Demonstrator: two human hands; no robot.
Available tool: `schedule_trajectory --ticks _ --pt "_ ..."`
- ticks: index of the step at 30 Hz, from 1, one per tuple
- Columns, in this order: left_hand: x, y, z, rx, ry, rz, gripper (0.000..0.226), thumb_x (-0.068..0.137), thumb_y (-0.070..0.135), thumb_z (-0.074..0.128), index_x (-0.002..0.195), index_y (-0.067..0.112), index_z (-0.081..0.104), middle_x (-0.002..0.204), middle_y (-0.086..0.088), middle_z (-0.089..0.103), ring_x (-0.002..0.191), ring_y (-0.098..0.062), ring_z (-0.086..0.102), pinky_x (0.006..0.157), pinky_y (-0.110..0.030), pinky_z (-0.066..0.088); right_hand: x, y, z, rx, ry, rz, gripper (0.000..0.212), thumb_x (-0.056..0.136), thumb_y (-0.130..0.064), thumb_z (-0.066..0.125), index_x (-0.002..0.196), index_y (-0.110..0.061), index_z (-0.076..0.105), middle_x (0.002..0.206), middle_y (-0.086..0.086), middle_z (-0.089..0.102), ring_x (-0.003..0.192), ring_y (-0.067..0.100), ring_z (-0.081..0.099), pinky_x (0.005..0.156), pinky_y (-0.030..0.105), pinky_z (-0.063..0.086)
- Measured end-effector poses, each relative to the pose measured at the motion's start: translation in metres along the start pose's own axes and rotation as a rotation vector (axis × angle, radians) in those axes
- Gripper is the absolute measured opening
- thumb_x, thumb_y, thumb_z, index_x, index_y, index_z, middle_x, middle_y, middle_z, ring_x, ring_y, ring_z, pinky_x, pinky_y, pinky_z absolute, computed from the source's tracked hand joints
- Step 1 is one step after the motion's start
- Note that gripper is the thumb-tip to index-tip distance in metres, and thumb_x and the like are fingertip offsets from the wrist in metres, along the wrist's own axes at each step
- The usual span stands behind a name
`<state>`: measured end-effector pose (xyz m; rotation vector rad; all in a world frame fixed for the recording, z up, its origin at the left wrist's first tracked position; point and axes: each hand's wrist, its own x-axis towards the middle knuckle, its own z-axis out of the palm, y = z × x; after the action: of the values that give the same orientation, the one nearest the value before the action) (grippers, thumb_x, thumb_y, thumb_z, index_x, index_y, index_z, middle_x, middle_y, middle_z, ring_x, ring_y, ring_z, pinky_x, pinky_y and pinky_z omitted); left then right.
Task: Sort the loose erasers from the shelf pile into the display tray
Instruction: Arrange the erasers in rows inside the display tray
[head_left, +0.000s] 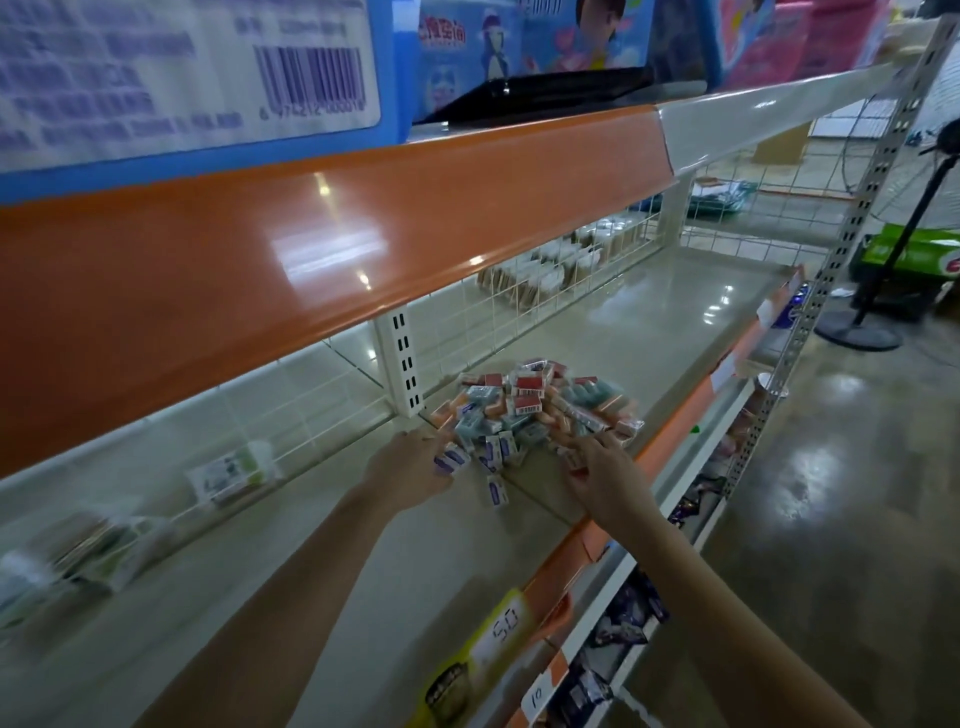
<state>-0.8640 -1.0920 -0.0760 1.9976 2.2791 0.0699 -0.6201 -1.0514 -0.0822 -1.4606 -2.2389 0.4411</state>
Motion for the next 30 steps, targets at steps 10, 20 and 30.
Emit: schedule_trajectory --ticks 10,20,30 --pt "-0.02 0.005 0.003 0.04 0.179 -0.042 0.025 0.09 0.037 0.056 0.104 0.017 0.061 0.103 -0.002 0.061 0.098 -0.019 0.054 0.069 -0.029 0.037 0.009 0.005 0.003 0.02 -0.018 0.058 0.023 0.089 -0.025 0.06 0.103 -0.007 0.06 0.102 0.011 0.063 0.084 0.02 0.055 0.063 0.022 0.035" --pt "-0.081 -0.014 0.0 -0.294 0.276 -0.177 0.012 0.081 0.036 0.067 0.089 0.028 0.064 0.093 0.01 0.065 0.074 -0.008 0.049 0.063 -0.025 0.037 -0.024 -0.064 0.01 0.217 -0.162 -0.206 0.037 0.083 -0.008 0.064 0.119 -0.012 0.055 0.114 0.002 0.052 0.098 0.012 0.05 0.083 0.014 0.036" --pt "-0.232 -0.062 -0.024 -0.285 0.453 -0.349 0.015 0.084 0.03 0.066 0.099 0.03 0.068 0.094 0.014 0.063 0.084 -0.007 0.047 0.07 -0.023 0.039 -0.081 -0.176 0.049 0.325 -0.361 -0.584 0.039 0.081 -0.001 0.061 0.118 -0.014 0.055 0.11 -0.002 0.047 0.096 0.011 0.051 0.078 -0.001 0.033"
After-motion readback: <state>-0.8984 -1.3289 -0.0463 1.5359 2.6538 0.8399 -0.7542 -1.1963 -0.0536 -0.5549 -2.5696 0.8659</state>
